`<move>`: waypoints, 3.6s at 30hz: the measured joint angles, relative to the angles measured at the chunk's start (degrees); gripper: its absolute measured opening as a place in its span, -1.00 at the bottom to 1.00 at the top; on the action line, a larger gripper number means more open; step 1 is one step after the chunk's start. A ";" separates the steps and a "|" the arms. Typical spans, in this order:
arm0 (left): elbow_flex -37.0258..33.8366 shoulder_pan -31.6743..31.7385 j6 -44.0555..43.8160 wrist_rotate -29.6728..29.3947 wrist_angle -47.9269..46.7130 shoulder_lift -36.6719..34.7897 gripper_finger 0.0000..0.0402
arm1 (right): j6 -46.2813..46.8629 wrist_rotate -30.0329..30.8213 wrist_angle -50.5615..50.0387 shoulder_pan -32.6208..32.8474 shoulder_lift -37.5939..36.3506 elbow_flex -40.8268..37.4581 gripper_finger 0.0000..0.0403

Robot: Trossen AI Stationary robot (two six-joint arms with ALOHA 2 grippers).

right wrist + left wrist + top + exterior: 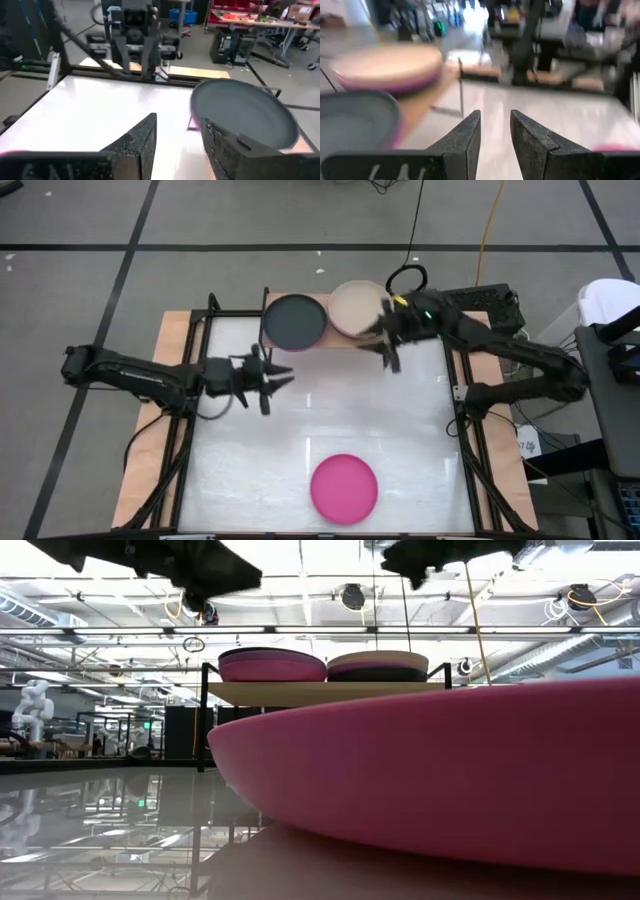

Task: Place and stack plates onto a shelf
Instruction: Stack the pink plate on top of the black plate on the shelf

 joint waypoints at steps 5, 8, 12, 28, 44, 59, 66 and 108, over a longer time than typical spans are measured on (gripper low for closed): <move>2.41 -3.51 -0.49 3.60 0.09 8.33 -0.45 | 3.78 4.64 8.09 4.59 -13.16 -15.60 -0.34; 4.91 -5.25 -2.59 11.32 2.78 14.74 -0.45 | 6.17 6.37 12.39 6.79 -19.82 -22.90 -0.34; 9.84 -8.28 -5.27 13.33 2.47 23.23 -0.45 | 8.52 7.16 14.60 9.46 -26.37 -29.05 -0.34; 32.38 -14.04 -15.57 15.07 -17.36 49.41 -0.45 | 10.69 7.29 19.01 12.50 -31.51 -35.93 -0.34; 35.50 -14.19 -21.07 16.00 -26.95 51.75 -0.45 | 11.77 7.29 18.62 12.50 -31.52 -35.93 -0.34; 35.44 -13.76 -24.08 16.27 -26.12 55.16 -0.50 | 12.04 7.29 18.58 12.50 -31.49 -35.91 -0.34; 35.46 -13.07 -24.54 16.67 -25.16 55.12 -0.91 | 12.02 7.29 18.58 12.50 -31.47 -35.88 -0.34; 35.44 16.60 -2.32 -5.90 -40.64 13.83 -0.93 | 10.76 7.29 17.46 12.48 -30.62 -35.84 -0.34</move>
